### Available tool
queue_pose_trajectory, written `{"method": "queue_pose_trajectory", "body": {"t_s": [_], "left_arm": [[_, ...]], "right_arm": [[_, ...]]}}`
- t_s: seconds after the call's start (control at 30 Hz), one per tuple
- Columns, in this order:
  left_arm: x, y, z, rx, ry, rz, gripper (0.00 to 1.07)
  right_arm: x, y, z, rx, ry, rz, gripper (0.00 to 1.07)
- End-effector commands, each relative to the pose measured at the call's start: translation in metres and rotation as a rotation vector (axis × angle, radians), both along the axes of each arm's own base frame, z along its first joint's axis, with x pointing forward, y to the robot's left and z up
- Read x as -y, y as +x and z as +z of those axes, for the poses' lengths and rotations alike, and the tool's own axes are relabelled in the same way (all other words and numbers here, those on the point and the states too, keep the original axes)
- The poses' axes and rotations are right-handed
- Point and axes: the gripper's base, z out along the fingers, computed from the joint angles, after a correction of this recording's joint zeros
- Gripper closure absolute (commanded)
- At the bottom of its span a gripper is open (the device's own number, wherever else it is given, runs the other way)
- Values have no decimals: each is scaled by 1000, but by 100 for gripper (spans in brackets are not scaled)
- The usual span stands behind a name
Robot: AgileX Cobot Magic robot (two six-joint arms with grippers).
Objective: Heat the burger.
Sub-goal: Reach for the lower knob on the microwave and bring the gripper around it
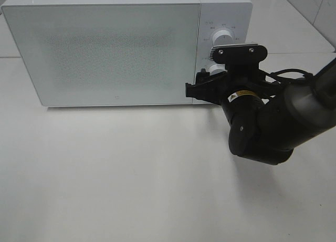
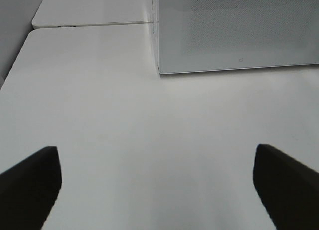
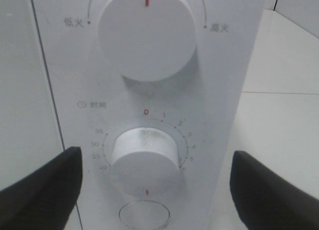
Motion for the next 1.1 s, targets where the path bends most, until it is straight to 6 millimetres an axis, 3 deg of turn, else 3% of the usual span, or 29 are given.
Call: {"method": "queue_pose_trajectory", "body": {"t_s": [0.03, 1.1], "left_arm": [[0, -2, -1, 19, -8, 3, 7], [0, -2, -1, 17, -8, 3, 7]], "right_arm": [[-2, 6, -2, -5, 18, -1, 31], [-7, 18, -2, 34, -37, 15, 31]]}}
